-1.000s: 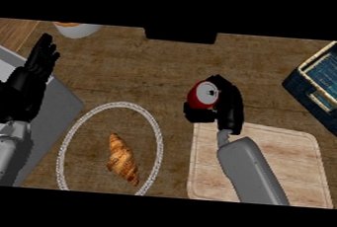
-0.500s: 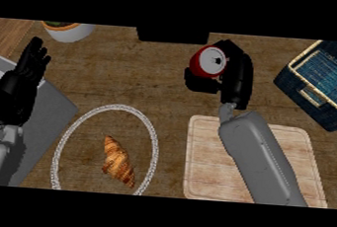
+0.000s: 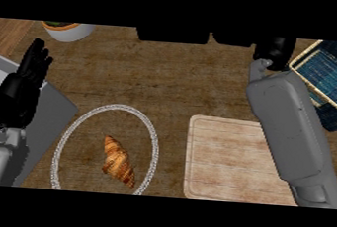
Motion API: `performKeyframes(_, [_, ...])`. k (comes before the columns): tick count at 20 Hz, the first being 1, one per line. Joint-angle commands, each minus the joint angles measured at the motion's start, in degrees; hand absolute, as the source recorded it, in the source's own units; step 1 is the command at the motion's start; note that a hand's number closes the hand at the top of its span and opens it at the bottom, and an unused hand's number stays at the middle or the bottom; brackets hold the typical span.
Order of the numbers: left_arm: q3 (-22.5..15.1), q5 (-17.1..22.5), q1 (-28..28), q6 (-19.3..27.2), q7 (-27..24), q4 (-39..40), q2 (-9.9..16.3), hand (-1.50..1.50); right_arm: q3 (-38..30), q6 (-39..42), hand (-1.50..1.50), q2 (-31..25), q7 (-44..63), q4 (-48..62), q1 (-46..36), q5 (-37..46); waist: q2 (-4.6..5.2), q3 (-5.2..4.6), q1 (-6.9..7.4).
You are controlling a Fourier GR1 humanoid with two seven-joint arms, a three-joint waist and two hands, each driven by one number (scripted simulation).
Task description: Pick the can from the cutting board and place it in the basket
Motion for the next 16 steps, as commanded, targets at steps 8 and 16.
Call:
performKeyframes(8, [-0.24,0.11,0.06,-1.54,2.81,5.09,-1.33,0.0,-7.79,2.76,1.5,-9.5,0.82,12.86,-10.35,1.47,0.96,-1.02,0.3])
performKeyframes(16, [-0.42,-0.35,0.6,-1.73,4.19,2.6,-1.83,0.0,-10.98,7.2,1.5,-15.28,-5.28,27.51,-15.69,0.44,1.19,-0.98,1.35])
